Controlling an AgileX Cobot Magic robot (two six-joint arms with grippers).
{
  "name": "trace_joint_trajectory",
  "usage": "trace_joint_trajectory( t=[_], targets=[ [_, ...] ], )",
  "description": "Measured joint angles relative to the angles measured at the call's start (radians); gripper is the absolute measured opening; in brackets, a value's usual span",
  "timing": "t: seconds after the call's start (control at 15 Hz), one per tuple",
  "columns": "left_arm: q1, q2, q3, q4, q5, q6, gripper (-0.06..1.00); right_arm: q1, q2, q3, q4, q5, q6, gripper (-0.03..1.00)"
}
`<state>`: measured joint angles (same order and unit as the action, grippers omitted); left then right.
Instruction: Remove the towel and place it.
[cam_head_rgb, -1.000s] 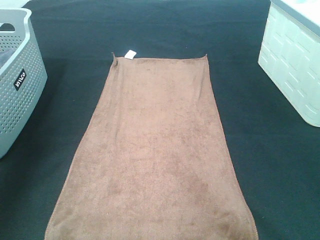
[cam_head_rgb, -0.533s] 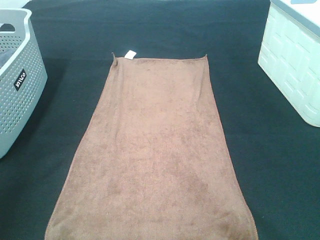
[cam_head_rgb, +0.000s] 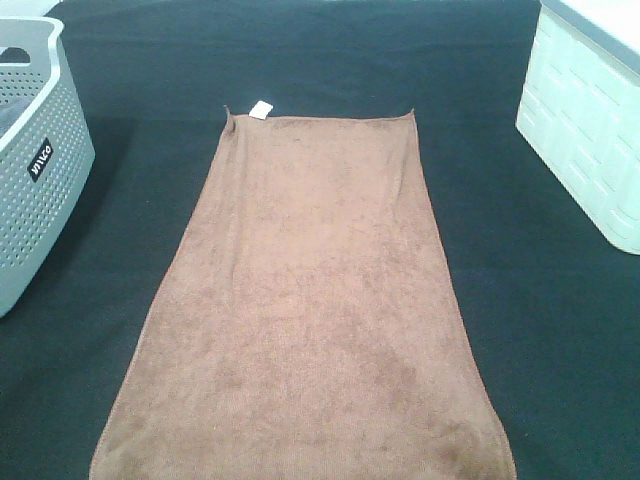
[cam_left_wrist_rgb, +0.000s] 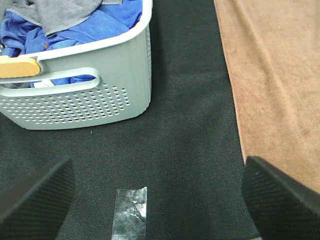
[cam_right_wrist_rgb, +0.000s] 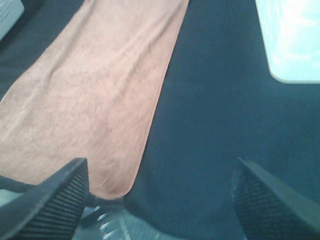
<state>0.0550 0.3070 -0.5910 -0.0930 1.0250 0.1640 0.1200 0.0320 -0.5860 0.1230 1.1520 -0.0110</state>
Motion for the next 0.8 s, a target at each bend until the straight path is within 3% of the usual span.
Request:
trace_joint_trajectory(
  t=[0.33,0.47,0.8],
  targets=[
    [-0.030,-0.216,0.066,-0.061,-0.015,0.056,0.86,0.000,-0.036,0.060,-0.033,-0.063,-0.006,0.75],
    [-0.030,-0.308,0.074,-0.061,0.004,0.016,0.86,0.000,-0.036,0.085,-0.039,-0.084,-0.021,0.74],
    [-0.030,-0.312,0.085,-0.062,0.023,-0.022,0.86,0.000,-0.036,0.085,-0.039,-0.095,-0.031,0.70]
  ],
)
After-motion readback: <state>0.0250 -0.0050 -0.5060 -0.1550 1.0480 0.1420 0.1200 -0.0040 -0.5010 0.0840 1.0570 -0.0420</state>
